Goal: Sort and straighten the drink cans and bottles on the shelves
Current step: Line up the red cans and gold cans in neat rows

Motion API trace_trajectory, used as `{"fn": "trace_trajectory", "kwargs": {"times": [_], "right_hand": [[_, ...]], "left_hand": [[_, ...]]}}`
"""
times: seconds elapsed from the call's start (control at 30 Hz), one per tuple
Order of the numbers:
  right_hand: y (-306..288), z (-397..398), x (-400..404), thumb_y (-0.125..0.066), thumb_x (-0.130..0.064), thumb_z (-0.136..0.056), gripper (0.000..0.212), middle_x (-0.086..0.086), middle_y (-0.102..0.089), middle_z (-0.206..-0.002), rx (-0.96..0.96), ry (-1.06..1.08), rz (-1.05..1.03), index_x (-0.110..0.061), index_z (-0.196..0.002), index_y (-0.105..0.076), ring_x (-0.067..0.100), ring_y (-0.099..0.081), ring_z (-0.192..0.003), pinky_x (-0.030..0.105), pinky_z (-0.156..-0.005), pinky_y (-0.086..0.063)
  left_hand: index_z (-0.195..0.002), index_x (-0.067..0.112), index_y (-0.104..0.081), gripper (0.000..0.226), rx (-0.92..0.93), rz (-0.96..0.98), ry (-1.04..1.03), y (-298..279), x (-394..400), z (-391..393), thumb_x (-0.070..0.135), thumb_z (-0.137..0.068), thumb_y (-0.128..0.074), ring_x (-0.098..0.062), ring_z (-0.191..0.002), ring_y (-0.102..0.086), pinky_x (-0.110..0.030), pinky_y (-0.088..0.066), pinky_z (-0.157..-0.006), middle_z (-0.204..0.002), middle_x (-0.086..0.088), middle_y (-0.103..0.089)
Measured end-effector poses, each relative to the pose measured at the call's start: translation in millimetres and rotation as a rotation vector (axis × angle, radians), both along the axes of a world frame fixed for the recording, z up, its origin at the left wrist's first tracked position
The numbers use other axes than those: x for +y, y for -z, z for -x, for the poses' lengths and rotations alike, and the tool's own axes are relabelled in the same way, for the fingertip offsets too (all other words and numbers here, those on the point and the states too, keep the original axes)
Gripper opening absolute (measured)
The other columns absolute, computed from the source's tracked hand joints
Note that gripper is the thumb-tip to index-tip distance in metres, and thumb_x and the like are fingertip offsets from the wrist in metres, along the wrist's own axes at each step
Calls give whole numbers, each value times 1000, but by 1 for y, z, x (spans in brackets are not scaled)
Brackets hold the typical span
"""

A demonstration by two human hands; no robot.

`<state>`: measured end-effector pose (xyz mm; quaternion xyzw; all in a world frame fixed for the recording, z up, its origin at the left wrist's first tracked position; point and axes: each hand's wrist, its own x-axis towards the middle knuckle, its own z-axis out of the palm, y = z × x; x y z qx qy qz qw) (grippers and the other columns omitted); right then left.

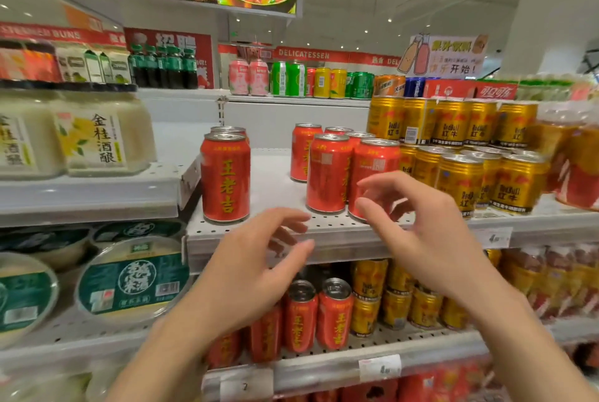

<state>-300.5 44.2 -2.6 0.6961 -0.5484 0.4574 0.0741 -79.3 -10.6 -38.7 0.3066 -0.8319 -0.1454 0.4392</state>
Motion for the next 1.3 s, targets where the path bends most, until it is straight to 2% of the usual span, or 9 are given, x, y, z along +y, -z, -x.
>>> {"fn": "trace_trajectory", "kwargs": {"times": [0.07,0.2,0.3,0.37,0.57,0.77,0.93,1.1,1.3], "right_hand": [[-24,-4,-14,-64,-36,-92,25,-13,-68,-94,148,17,97,-22,-112,-69,4,-60,-86,22,-77,-50],[-64,-7,-47,-63,-42,-92,35,-2,-66,-112,445,62,151,-17,-116,-66,19,-55,-106,38,-95,-48],[-86,-7,-71,-59,-53,-93,50,-3,-60,-131,641,125,-57,-23,-133,-57,20,-51,-123,41,-107,-42],[-93,-5,-83,-57,-59,-92,59,-1,-59,-137,692,134,-212,-25,-140,-51,22,-54,-125,43,-105,-45],[-103,0,-93,-64,-49,-93,57,-3,-57,-138,620,36,-401,-27,-144,-50,19,-58,-121,37,-101,-49],[-106,3,-96,-66,-51,-91,55,-4,-59,-140,546,1,-452,-32,-141,-51,17,-59,-120,36,-100,-50],[-108,-9,-96,-69,-59,-85,55,-9,-63,-130,515,-39,-400,-35,-133,-56,13,-62,-110,33,-93,-53],[-101,-35,-106,-68,-68,-79,58,-8,-65,-122,477,-89,-345,-34,-126,-61,12,-63,-106,36,-91,-55],[-105,-30,-105,-70,-61,-83,51,-17,-64,-133,346,-193,-476,-40,-129,-63,3,-67,-106,33,-93,-56]], "left_hand": [[-124,32,-60,32,-85,142,-34,-22,-9,-6,40,-93,-64,1,-98,-63,-19,-54,-80,-106,22,-65],[-120,24,-62,36,-277,450,-164,-63,-28,-23,43,-90,-59,-6,-94,-58,-32,-55,-77,-103,12,-62],[-121,19,-61,41,-437,582,-290,-87,-40,-38,44,-89,-58,-20,-105,-57,-40,-55,-82,-114,-1,-61],[-129,22,-55,52,-537,536,-351,-98,-49,-48,53,-87,-54,-19,-110,-52,-35,-52,-89,-124,-1,-55],[-136,35,-44,61,-647,327,-359,-108,-72,-65,66,-84,-53,-7,-114,-41,-29,-42,-98,-127,10,-47],[-131,35,-53,57,-499,132,-219,-112,-87,-69,58,-81,-68,-7,-111,-52,-16,-43,-84,-123,13,-49],[-128,32,-53,56,-408,145,-197,-101,-91,-69,60,-81,-66,-9,-113,-52,-28,-50,-93,-124,13,-47],[-128,30,-54,54,-386,148,-184,-100,-94,-71,56,-82,-68,-5,-112,-51,-20,-47,-88,-125,15,-48],[-129,30,-54,54,-385,164,-181,-100,-94,-71,55,-83,-67,-5,-113,-50,-26,-48,-93,-124,14,-53]]}}
